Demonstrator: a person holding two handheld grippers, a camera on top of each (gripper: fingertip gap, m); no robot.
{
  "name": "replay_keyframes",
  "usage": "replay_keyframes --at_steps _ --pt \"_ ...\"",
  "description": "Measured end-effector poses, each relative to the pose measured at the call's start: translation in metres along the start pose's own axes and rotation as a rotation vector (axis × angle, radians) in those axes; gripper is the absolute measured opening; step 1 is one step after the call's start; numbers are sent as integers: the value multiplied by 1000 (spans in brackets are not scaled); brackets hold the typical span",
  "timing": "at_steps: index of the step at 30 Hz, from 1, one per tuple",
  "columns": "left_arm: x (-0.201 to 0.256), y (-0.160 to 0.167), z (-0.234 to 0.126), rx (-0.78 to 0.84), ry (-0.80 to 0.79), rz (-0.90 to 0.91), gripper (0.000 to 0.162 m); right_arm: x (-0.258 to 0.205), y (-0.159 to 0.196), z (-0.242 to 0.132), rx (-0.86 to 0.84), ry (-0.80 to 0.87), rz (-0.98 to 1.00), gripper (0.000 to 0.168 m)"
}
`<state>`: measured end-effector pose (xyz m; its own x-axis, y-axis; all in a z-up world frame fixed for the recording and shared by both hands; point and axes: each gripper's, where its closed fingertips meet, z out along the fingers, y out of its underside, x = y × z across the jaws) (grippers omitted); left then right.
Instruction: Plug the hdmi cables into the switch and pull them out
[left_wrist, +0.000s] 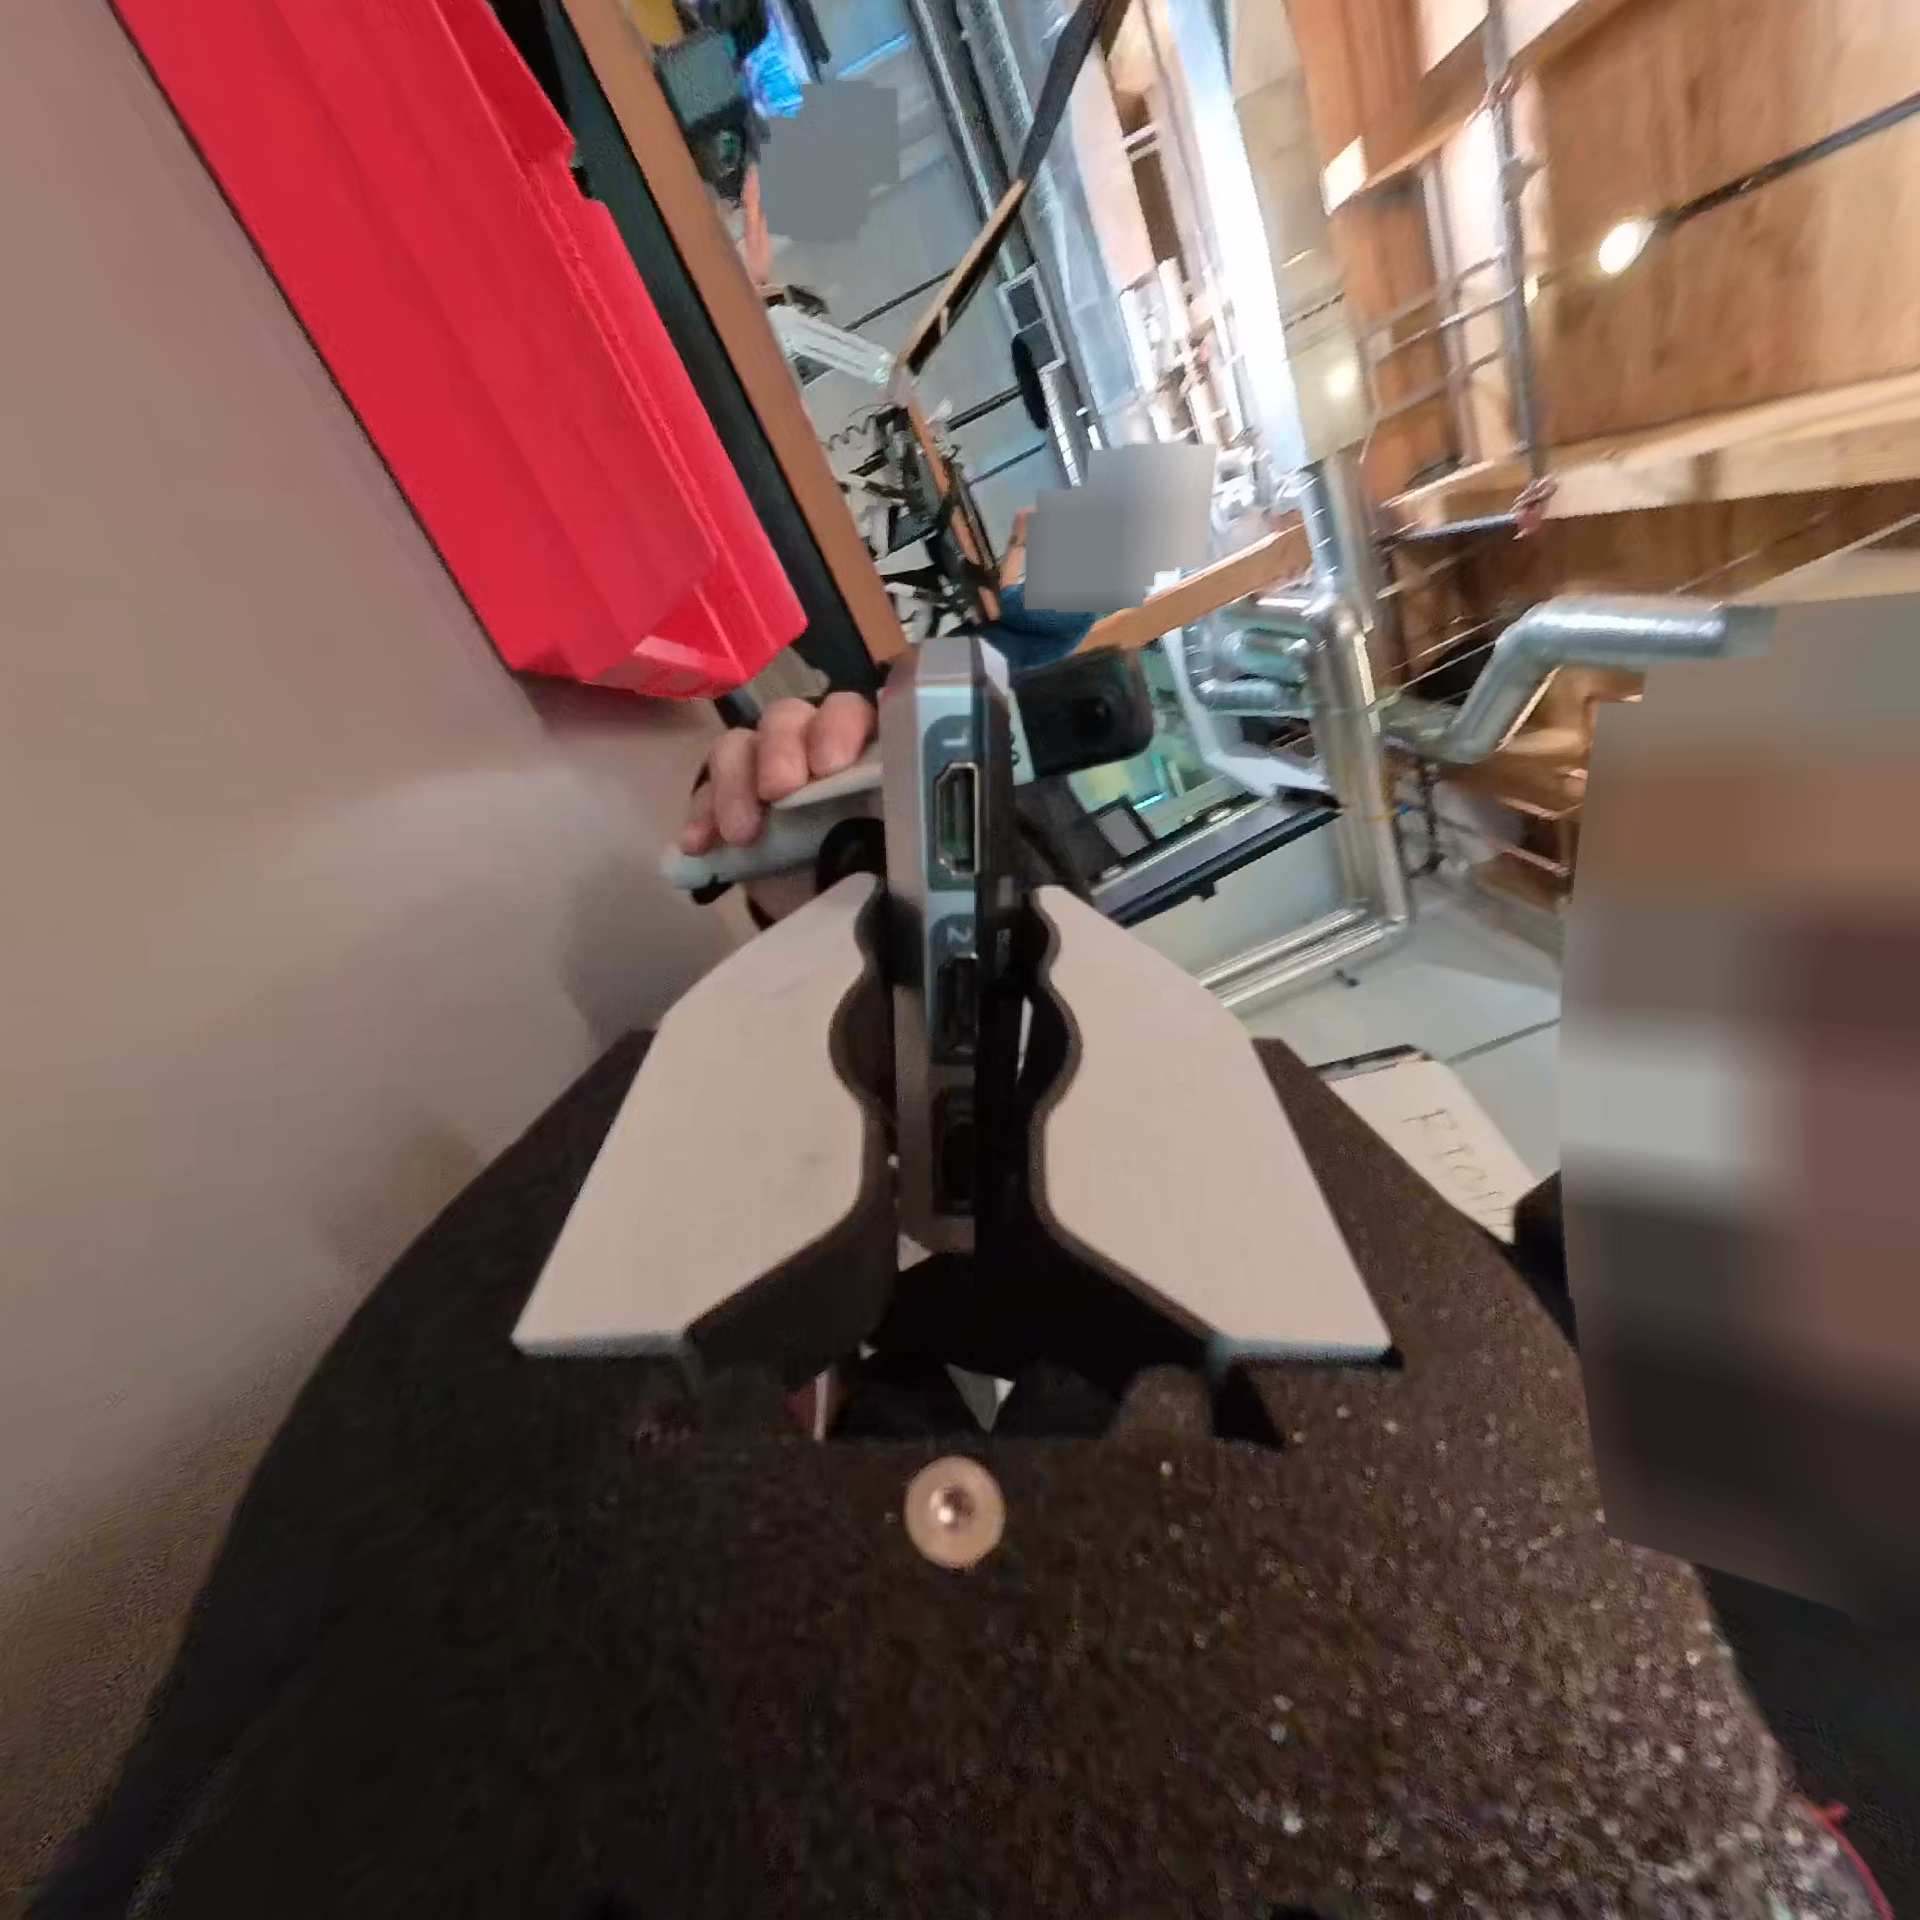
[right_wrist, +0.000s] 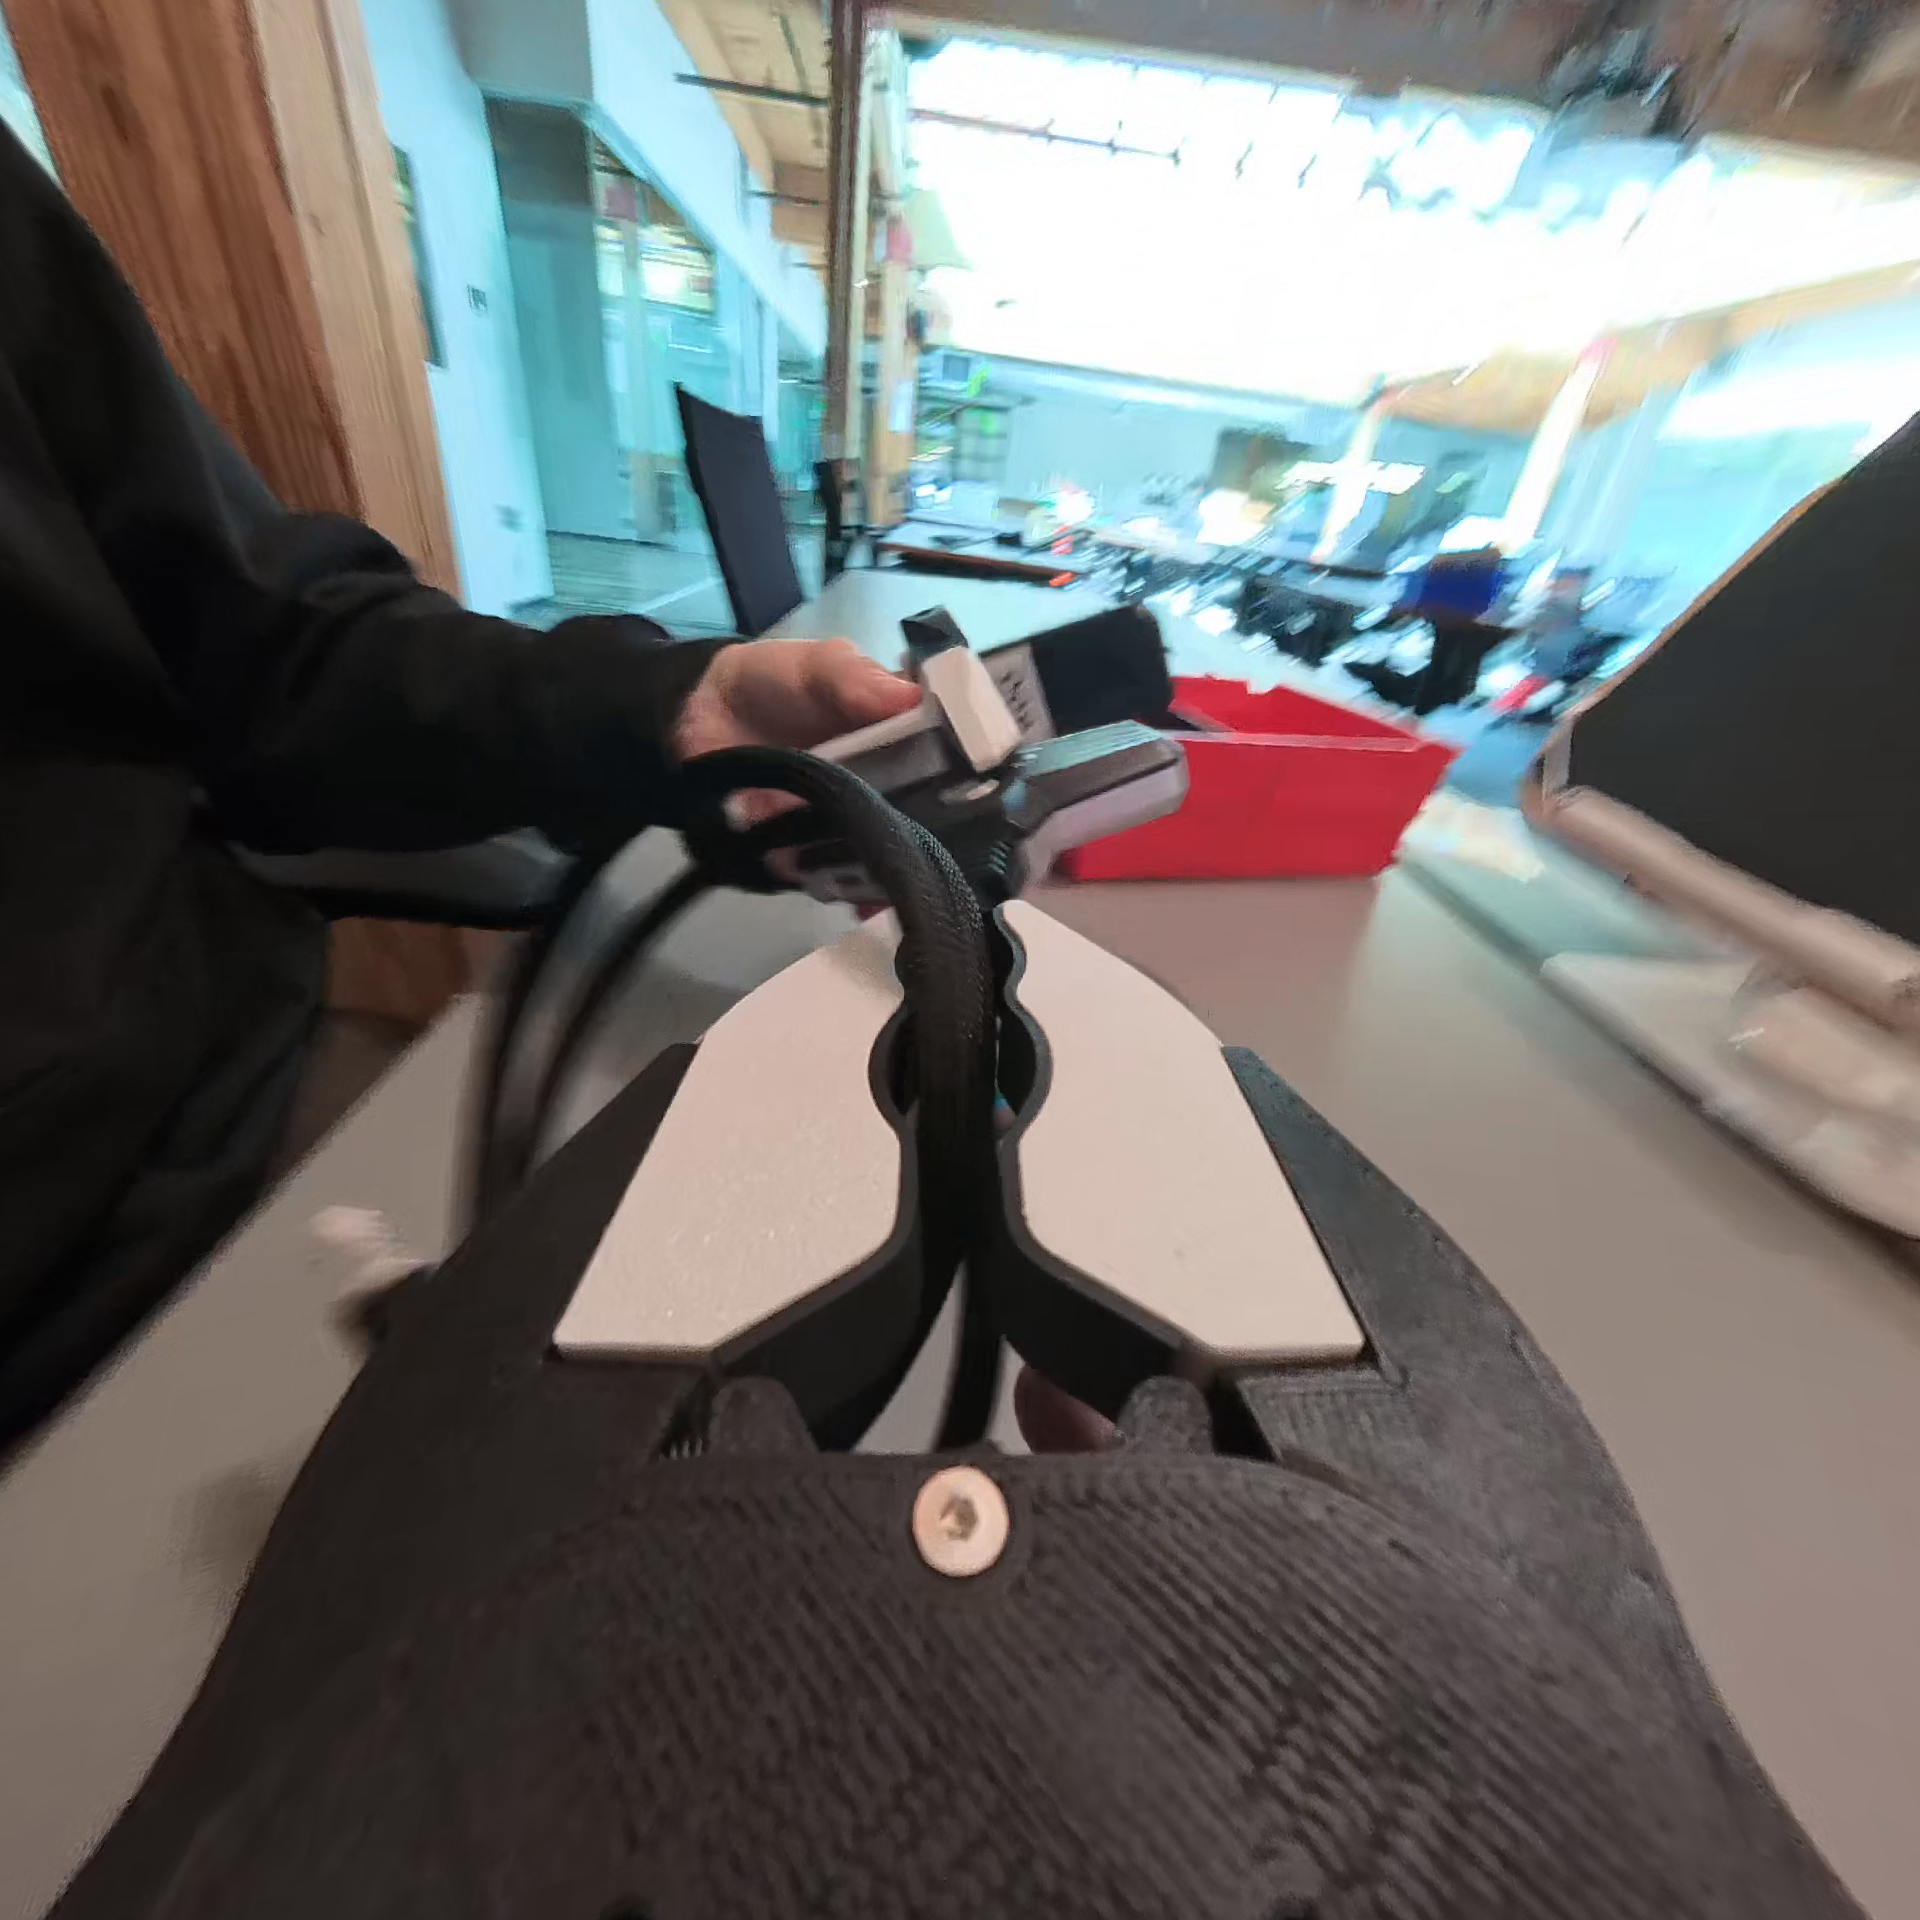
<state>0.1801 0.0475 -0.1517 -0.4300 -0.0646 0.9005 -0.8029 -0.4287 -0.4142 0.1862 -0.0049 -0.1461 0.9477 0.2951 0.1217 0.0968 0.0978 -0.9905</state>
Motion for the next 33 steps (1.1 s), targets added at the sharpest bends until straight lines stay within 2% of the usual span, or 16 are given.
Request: replay_keyframes --at_steps 3,5,7,13,20,22,26,30,33 --pt "-4 0 -1 27 26 -77 21 -2 -2 4 6 43 -135 18" --pt "-4 -3 -2 53 48 -122 21 -2 4 7 -57 54 -175 22" --pt "-4 -7 -4 74 53 -130 21 -7 10 10 -103 14 -158 20" --pt "-2 -13 -2 108 34 -153 21 2 8 10 -91 83 -195 12" --pt "-1 -14 1 131 33 -160 21 6 6 8 -95 100 -178 12" --pt "-3 -15 -2 122 -2 -98 21 8 11 11 -134 105 -151 12" --pt "1 -22 -11 105 -80 90 27 12 15 8 -68 90 -33 11" --pt "4 -40 -37 135 -258 369 27 25 22 -5 -23 113 74 11" --pt "3 -41 -48 83 -376 536 27 29 24 -9 -10 114 136 11"
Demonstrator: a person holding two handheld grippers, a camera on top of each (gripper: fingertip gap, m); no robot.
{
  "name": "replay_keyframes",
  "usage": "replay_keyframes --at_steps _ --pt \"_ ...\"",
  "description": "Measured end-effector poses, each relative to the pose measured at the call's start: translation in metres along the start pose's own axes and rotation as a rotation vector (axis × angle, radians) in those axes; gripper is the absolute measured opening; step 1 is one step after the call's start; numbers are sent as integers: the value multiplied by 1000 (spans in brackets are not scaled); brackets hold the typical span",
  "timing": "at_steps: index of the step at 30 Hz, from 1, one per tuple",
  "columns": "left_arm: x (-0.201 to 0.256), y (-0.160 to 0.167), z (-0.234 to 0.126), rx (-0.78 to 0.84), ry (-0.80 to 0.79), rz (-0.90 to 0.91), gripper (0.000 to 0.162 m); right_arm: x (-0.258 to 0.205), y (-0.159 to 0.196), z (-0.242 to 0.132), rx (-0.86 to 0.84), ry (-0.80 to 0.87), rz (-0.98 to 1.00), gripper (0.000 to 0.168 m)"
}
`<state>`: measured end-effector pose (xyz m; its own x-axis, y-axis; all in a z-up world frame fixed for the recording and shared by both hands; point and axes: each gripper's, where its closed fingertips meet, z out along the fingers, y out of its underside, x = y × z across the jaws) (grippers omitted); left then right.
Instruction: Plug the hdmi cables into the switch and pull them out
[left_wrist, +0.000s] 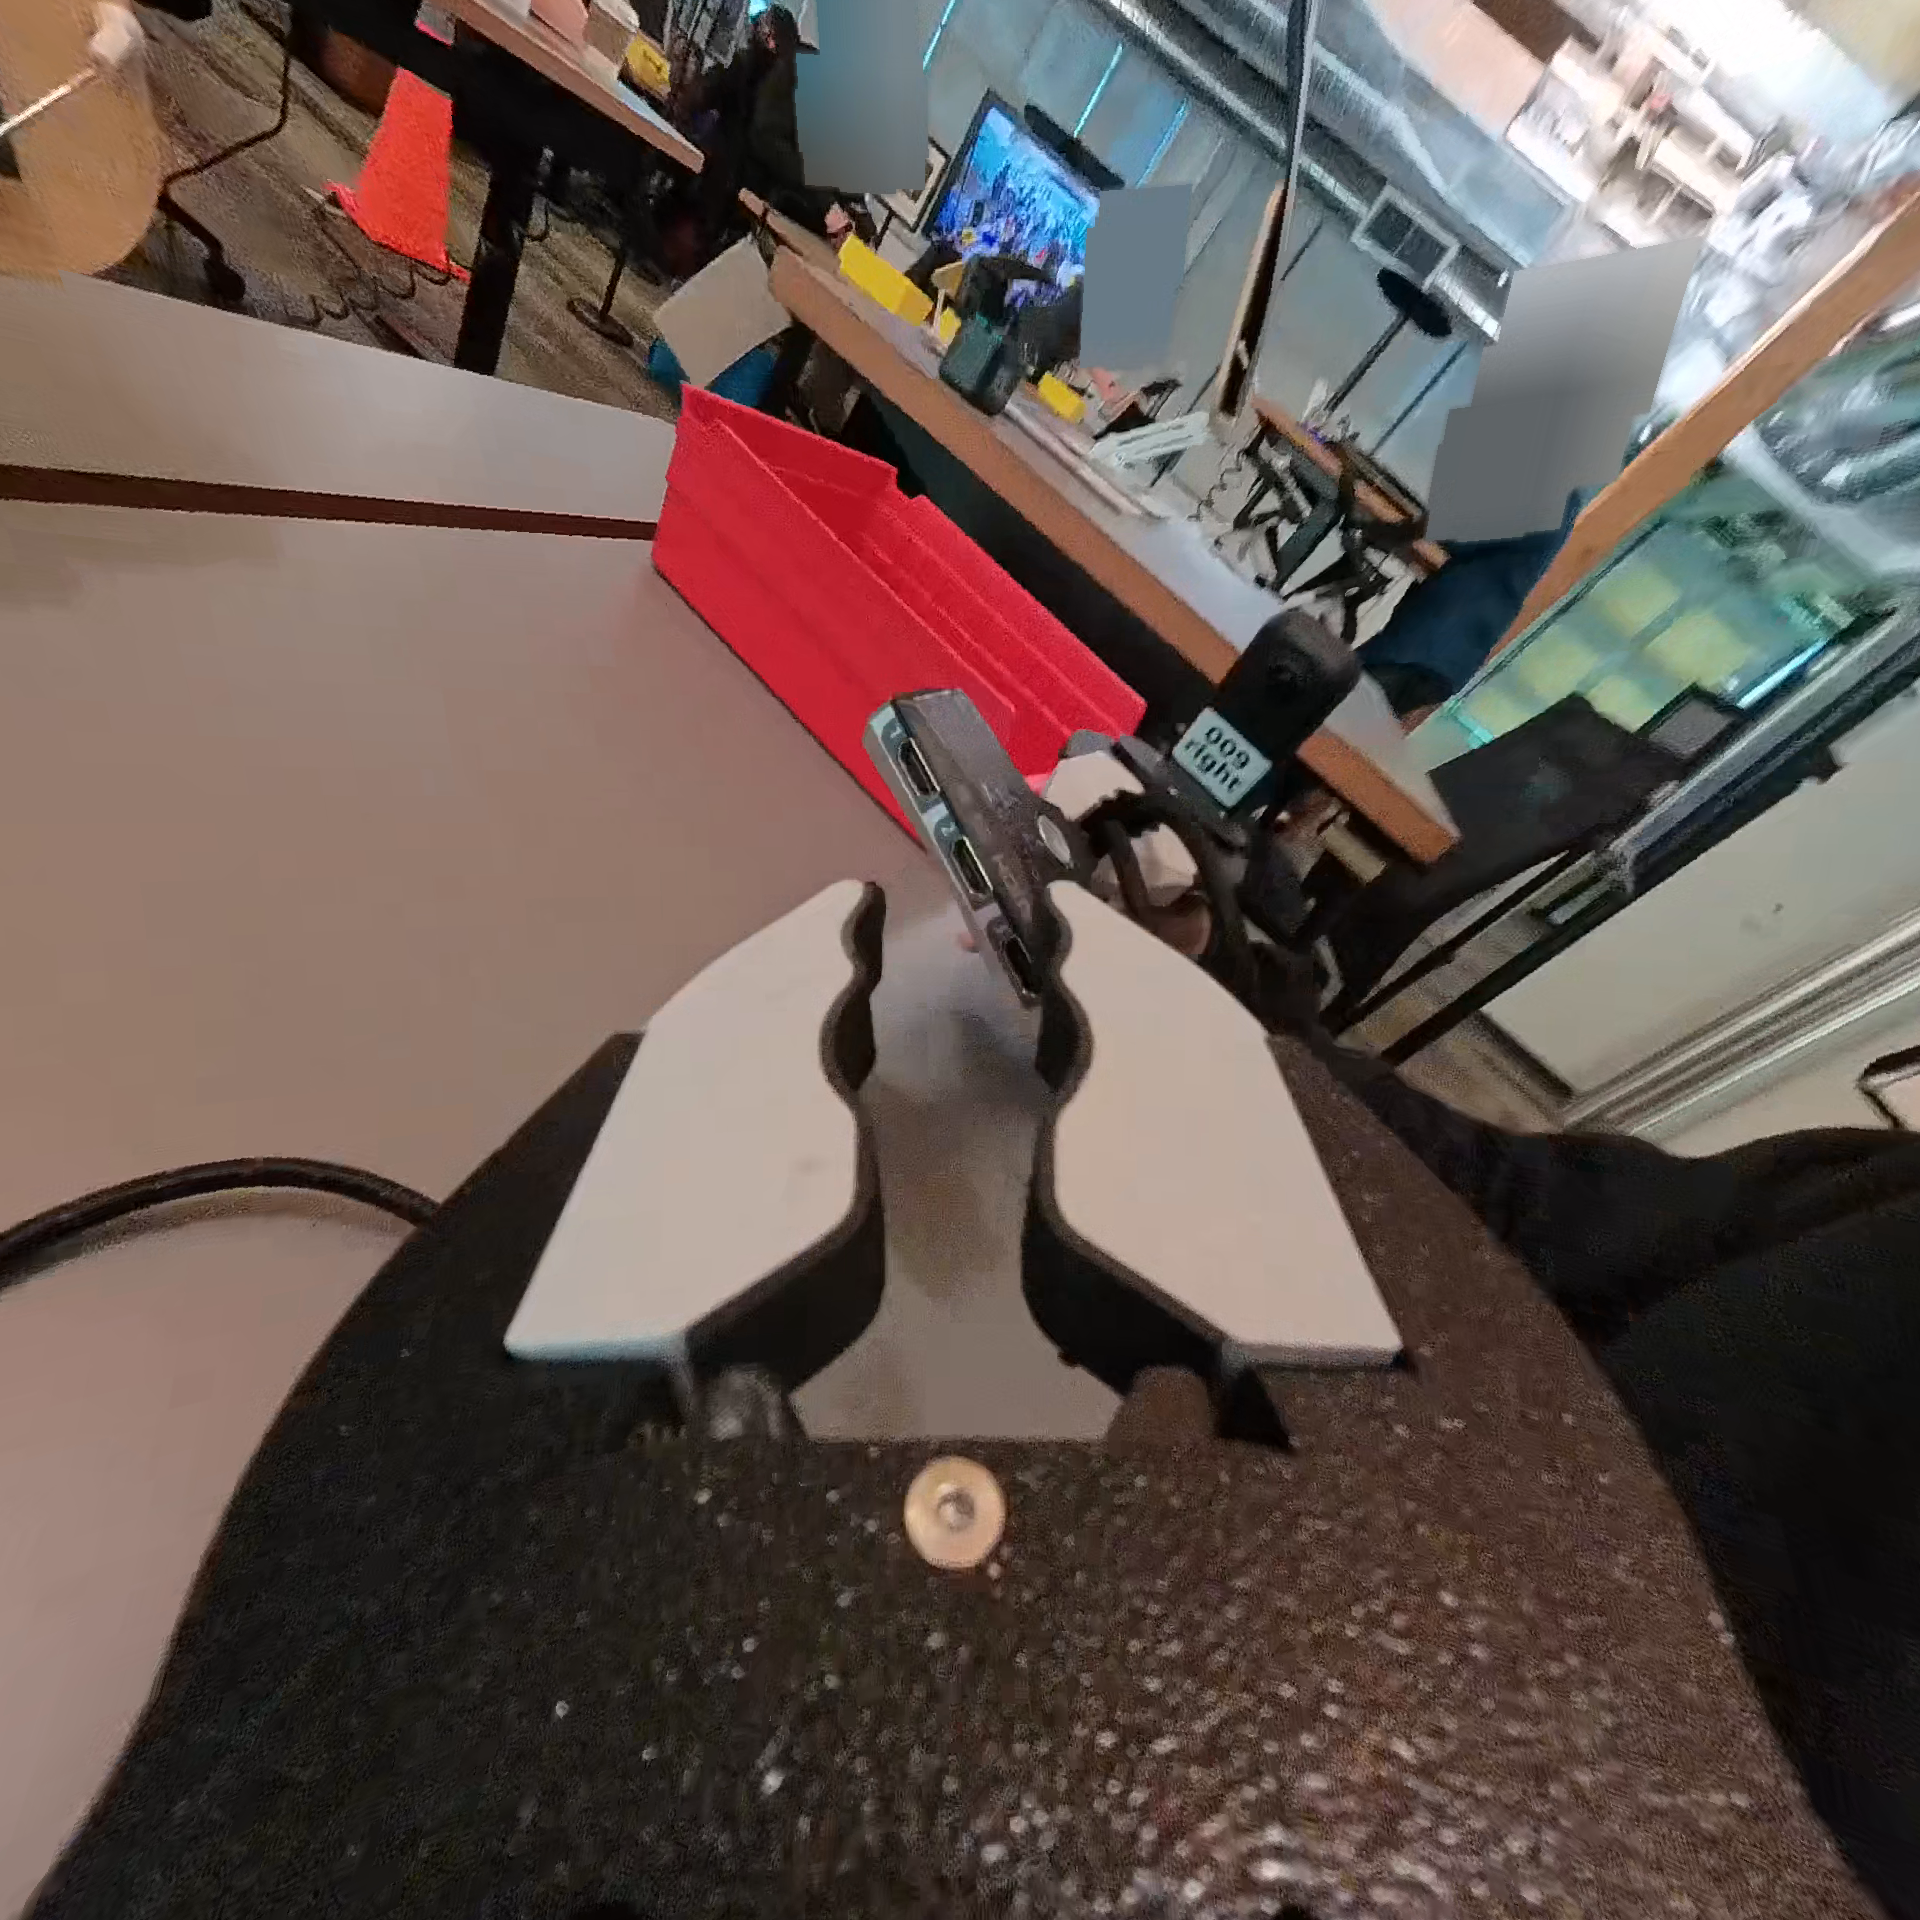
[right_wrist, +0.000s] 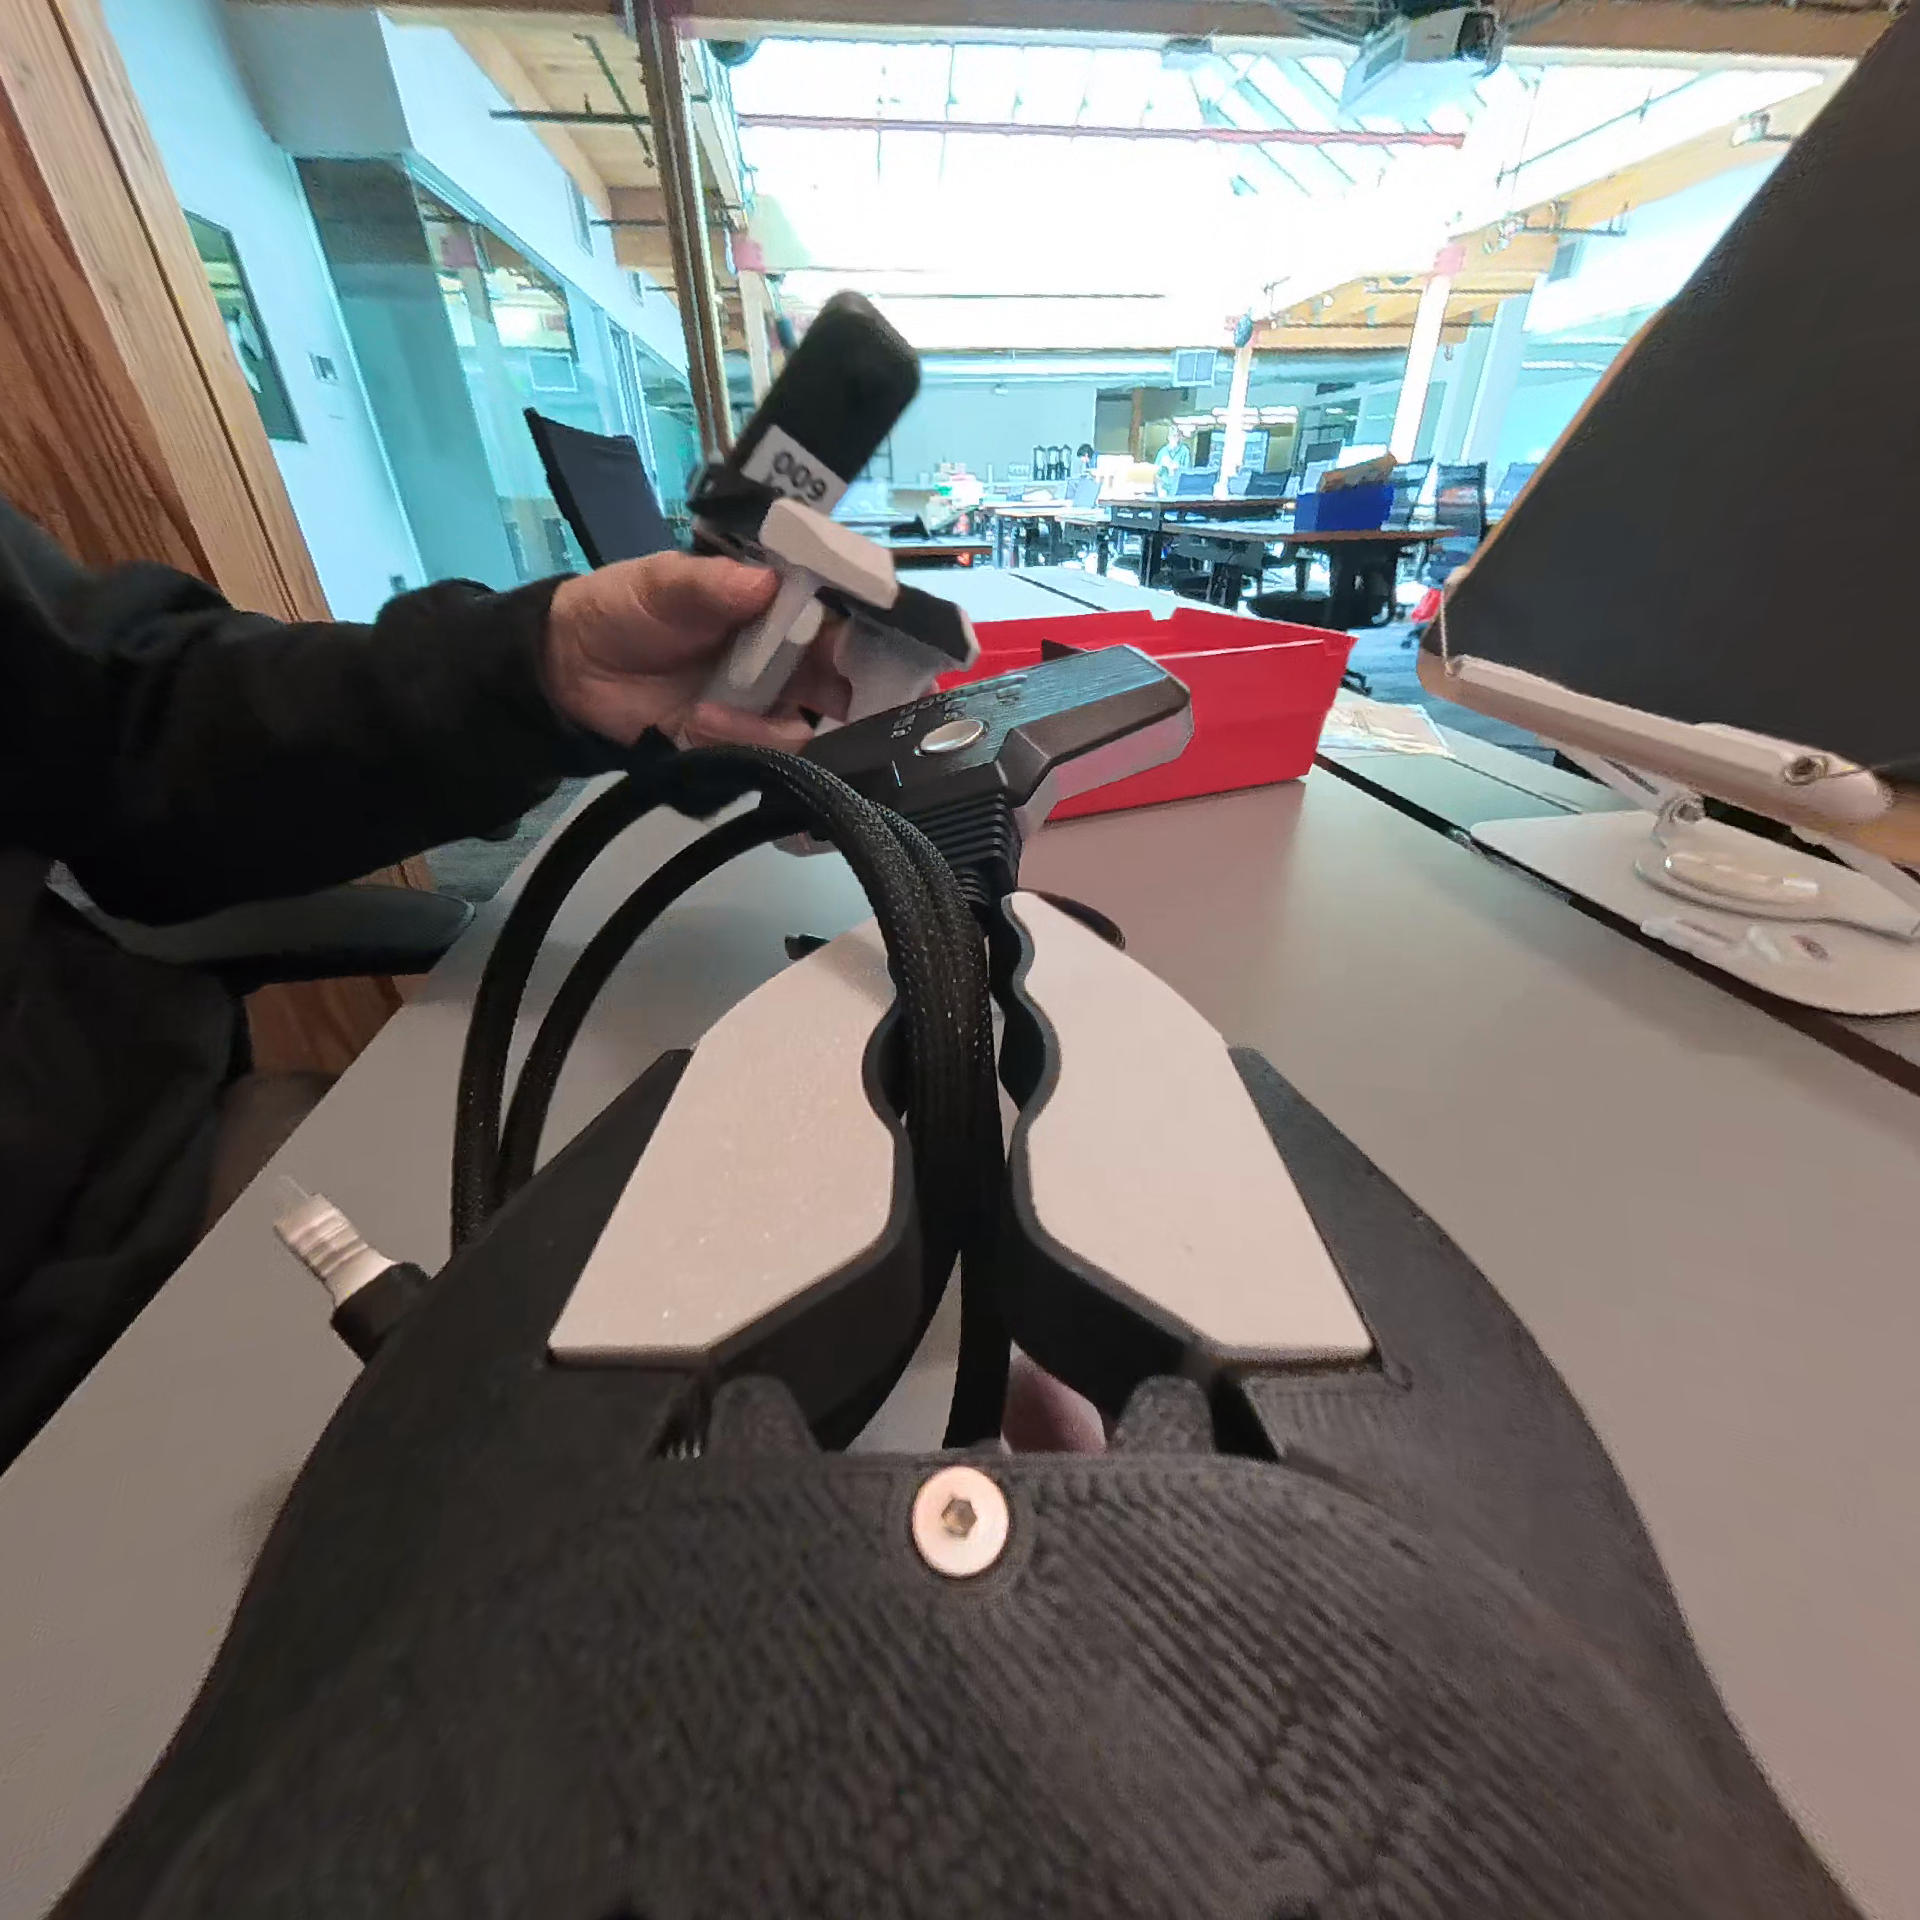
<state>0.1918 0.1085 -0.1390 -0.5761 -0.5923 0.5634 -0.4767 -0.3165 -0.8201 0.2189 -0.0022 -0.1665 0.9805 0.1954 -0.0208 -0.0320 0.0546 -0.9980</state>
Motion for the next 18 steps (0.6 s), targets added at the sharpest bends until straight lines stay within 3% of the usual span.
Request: replay_keyframes --at_steps 11,18 --pt "-31 66 -17 -523 -224 541 35 -11 0 -6 57 -110 42 12" --pt "-53 113 -27 -917 -172 851 25 -8 11 -18 15 -132 76 12"
